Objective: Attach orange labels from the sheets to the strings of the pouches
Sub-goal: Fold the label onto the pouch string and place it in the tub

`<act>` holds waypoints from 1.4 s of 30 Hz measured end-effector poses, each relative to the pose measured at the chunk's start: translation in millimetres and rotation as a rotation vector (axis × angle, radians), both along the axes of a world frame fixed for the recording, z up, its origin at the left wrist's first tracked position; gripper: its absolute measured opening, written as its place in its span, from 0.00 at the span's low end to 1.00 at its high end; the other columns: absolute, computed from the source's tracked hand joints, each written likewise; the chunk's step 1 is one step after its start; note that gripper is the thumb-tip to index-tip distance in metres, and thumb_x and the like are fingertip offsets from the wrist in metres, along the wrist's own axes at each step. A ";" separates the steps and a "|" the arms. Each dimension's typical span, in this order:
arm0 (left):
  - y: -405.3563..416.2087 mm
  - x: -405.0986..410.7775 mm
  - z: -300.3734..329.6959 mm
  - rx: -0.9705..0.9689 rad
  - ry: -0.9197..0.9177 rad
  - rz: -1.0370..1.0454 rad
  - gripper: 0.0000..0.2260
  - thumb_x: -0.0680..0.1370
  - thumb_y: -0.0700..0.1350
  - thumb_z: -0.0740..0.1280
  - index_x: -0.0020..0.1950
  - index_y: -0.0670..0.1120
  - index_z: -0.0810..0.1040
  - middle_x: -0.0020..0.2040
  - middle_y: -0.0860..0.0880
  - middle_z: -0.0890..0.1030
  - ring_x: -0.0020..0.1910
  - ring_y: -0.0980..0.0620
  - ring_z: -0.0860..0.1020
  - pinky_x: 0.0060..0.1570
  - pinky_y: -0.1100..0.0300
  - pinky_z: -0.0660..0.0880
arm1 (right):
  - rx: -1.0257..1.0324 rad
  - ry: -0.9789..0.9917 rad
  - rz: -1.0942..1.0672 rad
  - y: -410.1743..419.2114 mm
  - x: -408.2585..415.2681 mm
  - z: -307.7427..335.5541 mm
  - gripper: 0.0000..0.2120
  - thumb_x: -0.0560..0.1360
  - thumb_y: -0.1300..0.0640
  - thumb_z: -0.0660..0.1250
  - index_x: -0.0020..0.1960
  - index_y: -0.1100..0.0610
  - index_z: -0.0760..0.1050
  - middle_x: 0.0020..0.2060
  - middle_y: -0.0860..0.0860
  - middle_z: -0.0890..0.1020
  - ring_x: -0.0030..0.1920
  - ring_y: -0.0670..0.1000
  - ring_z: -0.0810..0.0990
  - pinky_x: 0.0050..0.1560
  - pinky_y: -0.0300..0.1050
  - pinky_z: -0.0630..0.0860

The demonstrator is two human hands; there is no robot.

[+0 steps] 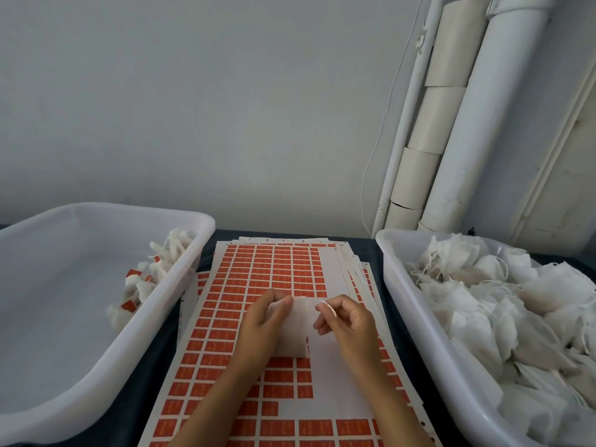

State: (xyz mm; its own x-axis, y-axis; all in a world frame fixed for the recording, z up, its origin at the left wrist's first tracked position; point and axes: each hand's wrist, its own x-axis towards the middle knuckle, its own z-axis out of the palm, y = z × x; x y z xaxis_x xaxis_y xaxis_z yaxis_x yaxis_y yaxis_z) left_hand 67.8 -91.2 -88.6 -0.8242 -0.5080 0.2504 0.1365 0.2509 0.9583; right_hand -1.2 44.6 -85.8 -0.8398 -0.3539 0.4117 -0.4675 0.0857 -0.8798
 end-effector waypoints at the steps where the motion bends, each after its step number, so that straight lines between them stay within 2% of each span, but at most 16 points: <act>1: 0.9 0.3 0.1 0.003 -0.005 -0.009 0.06 0.78 0.51 0.64 0.46 0.50 0.76 0.42 0.55 0.78 0.42 0.55 0.77 0.38 0.67 0.74 | -0.001 -0.004 0.013 -0.4 0.1 -0.5 0.03 0.75 0.56 0.67 0.43 0.52 0.77 0.34 0.44 0.82 0.37 0.47 0.82 0.38 0.34 0.78; 2: 2.1 0.6 0.5 -0.017 -0.014 -0.023 0.05 0.78 0.50 0.64 0.46 0.49 0.75 0.43 0.54 0.78 0.43 0.54 0.77 0.37 0.67 0.75 | -0.009 -0.023 0.029 -1.2 0.6 -0.4 0.01 0.75 0.55 0.67 0.45 0.51 0.76 0.35 0.44 0.83 0.38 0.47 0.83 0.38 0.35 0.78; 3: 3.7 0.9 1.7 -0.035 -0.021 -0.039 0.05 0.78 0.49 0.65 0.46 0.49 0.74 0.44 0.53 0.78 0.43 0.53 0.78 0.36 0.68 0.76 | -0.014 -0.045 0.043 -2.1 1.3 -0.1 0.03 0.74 0.54 0.67 0.48 0.49 0.76 0.38 0.43 0.83 0.39 0.47 0.83 0.38 0.36 0.79; 6: 7.1 1.6 6.0 -0.046 -0.012 -0.049 0.05 0.77 0.47 0.67 0.46 0.47 0.74 0.45 0.50 0.79 0.43 0.52 0.79 0.37 0.67 0.78 | 0.033 -0.115 0.122 -4.1 3.5 -1.1 0.17 0.72 0.41 0.65 0.59 0.45 0.70 0.53 0.39 0.79 0.50 0.46 0.81 0.47 0.41 0.81; 7: 7.4 2.0 7.3 -0.057 0.000 -0.044 0.05 0.76 0.46 0.68 0.46 0.47 0.74 0.45 0.49 0.79 0.43 0.52 0.79 0.37 0.67 0.78 | 0.042 -0.121 0.153 -4.5 4.9 -1.3 0.19 0.71 0.40 0.63 0.60 0.45 0.70 0.54 0.38 0.78 0.51 0.46 0.80 0.48 0.42 0.80; 9: 7.5 2.9 9.1 -0.083 0.031 -0.054 0.04 0.75 0.44 0.69 0.45 0.48 0.74 0.44 0.51 0.80 0.43 0.54 0.79 0.39 0.69 0.77 | 0.045 -0.072 0.166 -5.0 7.1 -2.2 0.14 0.72 0.43 0.63 0.56 0.46 0.73 0.49 0.39 0.80 0.46 0.47 0.81 0.42 0.38 0.80; 11: 7.2 3.2 10.1 -0.126 0.052 -0.079 0.05 0.75 0.43 0.70 0.44 0.51 0.76 0.42 0.57 0.80 0.43 0.57 0.79 0.40 0.69 0.77 | 0.055 0.009 0.117 -6.0 8.4 -1.3 0.04 0.76 0.50 0.65 0.48 0.49 0.76 0.41 0.41 0.81 0.39 0.48 0.81 0.37 0.35 0.77; 14: 5.8 3.2 10.1 -0.194 0.032 -0.066 0.05 0.74 0.44 0.71 0.43 0.55 0.77 0.41 0.61 0.80 0.44 0.62 0.78 0.40 0.72 0.75 | 0.078 0.080 0.081 -5.3 9.1 -1.2 0.04 0.77 0.57 0.64 0.44 0.52 0.75 0.34 0.42 0.80 0.35 0.47 0.80 0.35 0.34 0.76; 17: 4.1 2.4 8.0 -0.218 0.014 -0.073 0.02 0.74 0.46 0.70 0.44 0.53 0.79 0.42 0.59 0.81 0.43 0.58 0.79 0.39 0.70 0.76 | 0.164 0.170 0.076 -2.7 12.4 -0.7 0.05 0.77 0.56 0.63 0.44 0.48 0.73 0.35 0.40 0.79 0.38 0.44 0.80 0.38 0.33 0.77; 21: 4.2 3.4 6.5 -0.295 -0.029 -0.075 0.02 0.75 0.46 0.70 0.44 0.53 0.81 0.40 0.57 0.82 0.40 0.55 0.80 0.39 0.60 0.80 | 0.290 0.289 0.012 -0.1 12.7 1.4 0.04 0.77 0.56 0.64 0.46 0.47 0.72 0.37 0.37 0.77 0.40 0.38 0.79 0.40 0.28 0.76; 23: 2.3 4.5 6.9 -0.306 -0.022 -0.092 0.02 0.75 0.46 0.70 0.45 0.53 0.83 0.40 0.57 0.83 0.40 0.55 0.80 0.40 0.59 0.80 | 0.330 0.335 -0.005 0.7 12.4 4.5 0.02 0.76 0.55 0.64 0.49 0.51 0.75 0.40 0.40 0.79 0.37 0.37 0.79 0.41 0.26 0.75; 26: 0.0 6.5 8.7 -0.252 0.018 -0.124 0.04 0.75 0.46 0.70 0.44 0.55 0.82 0.40 0.58 0.83 0.40 0.56 0.81 0.41 0.59 0.80 | 0.363 0.414 -0.049 2.2 12.6 6.6 0.08 0.75 0.52 0.64 0.51 0.54 0.77 0.41 0.44 0.82 0.35 0.36 0.77 0.40 0.22 0.73; 30: 2.6 4.8 6.6 -0.352 0.032 -0.049 0.03 0.75 0.44 0.70 0.45 0.53 0.83 0.41 0.59 0.83 0.42 0.58 0.80 0.46 0.60 0.79 | 0.440 0.551 -0.096 -1.1 16.4 7.8 0.06 0.70 0.55 0.72 0.45 0.54 0.77 0.37 0.45 0.83 0.33 0.40 0.78 0.36 0.21 0.69; 34: 5.9 4.0 8.4 -0.397 0.023 0.012 0.02 0.74 0.46 0.70 0.43 0.51 0.82 0.39 0.58 0.82 0.39 0.58 0.79 0.43 0.60 0.79 | 0.426 0.533 -0.162 -4.6 18.9 7.7 0.10 0.67 0.57 0.75 0.41 0.51 0.73 0.32 0.42 0.80 0.26 0.40 0.73 0.31 0.21 0.67; 38: 4.1 6.4 11.7 -0.270 0.033 0.031 0.04 0.73 0.43 0.70 0.40 0.51 0.81 0.36 0.58 0.81 0.38 0.59 0.79 0.37 0.66 0.78 | 0.380 0.432 -0.242 -4.1 15.5 7.6 0.14 0.69 0.57 0.73 0.40 0.47 0.67 0.28 0.34 0.69 0.26 0.41 0.73 0.28 0.23 0.67; 42: 1.9 7.0 13.0 -0.172 0.026 0.019 0.04 0.74 0.43 0.70 0.39 0.49 0.81 0.36 0.55 0.82 0.39 0.57 0.79 0.36 0.69 0.76 | 0.383 0.348 -0.300 -1.7 11.0 7.2 0.12 0.71 0.57 0.71 0.40 0.48 0.67 0.29 0.35 0.69 0.26 0.43 0.73 0.29 0.25 0.66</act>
State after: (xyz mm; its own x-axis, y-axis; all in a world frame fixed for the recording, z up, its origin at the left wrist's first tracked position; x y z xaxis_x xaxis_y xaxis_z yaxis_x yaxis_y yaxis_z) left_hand 74.7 -89.3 -75.7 -0.8070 -0.4713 0.3559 0.1541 0.4137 0.8973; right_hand 9.9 42.9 -78.5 -0.7644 -0.3003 0.5706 -0.6294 0.5395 -0.5593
